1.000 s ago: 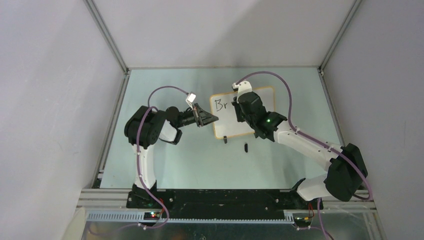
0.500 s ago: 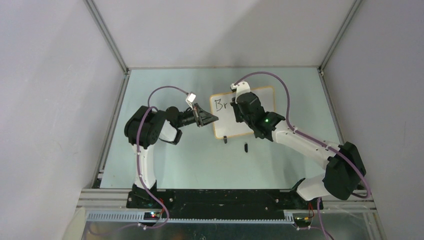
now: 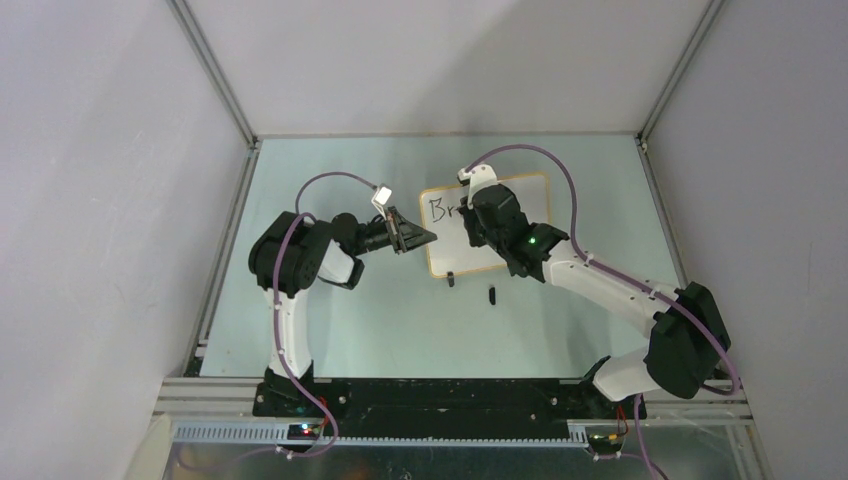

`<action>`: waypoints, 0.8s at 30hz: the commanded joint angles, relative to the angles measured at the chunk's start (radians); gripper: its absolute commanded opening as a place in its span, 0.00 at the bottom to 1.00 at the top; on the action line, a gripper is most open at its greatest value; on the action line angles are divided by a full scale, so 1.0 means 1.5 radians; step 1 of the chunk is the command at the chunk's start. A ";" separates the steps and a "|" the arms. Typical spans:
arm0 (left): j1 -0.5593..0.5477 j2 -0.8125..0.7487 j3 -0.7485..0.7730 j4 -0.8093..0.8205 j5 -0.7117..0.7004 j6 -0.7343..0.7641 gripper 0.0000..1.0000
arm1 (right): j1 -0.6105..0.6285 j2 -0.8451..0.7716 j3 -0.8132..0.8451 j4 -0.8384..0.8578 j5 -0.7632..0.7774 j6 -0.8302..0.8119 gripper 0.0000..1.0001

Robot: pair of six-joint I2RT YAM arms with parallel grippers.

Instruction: Write a sentence on the whiteboard

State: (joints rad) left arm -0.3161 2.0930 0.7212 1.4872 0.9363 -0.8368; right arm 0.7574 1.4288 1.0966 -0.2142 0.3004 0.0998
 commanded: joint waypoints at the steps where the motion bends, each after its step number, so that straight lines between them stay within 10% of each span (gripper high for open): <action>1: -0.009 -0.019 -0.004 0.029 0.031 0.014 0.00 | -0.001 0.011 0.022 -0.021 -0.001 -0.007 0.00; 24: -0.010 -0.021 -0.005 0.029 0.031 0.015 0.00 | -0.006 0.002 0.022 -0.026 0.064 -0.001 0.00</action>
State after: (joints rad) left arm -0.3161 2.0930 0.7212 1.4872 0.9356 -0.8368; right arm 0.7601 1.4288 1.1019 -0.2710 0.3256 0.1005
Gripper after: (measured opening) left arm 0.037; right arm 0.121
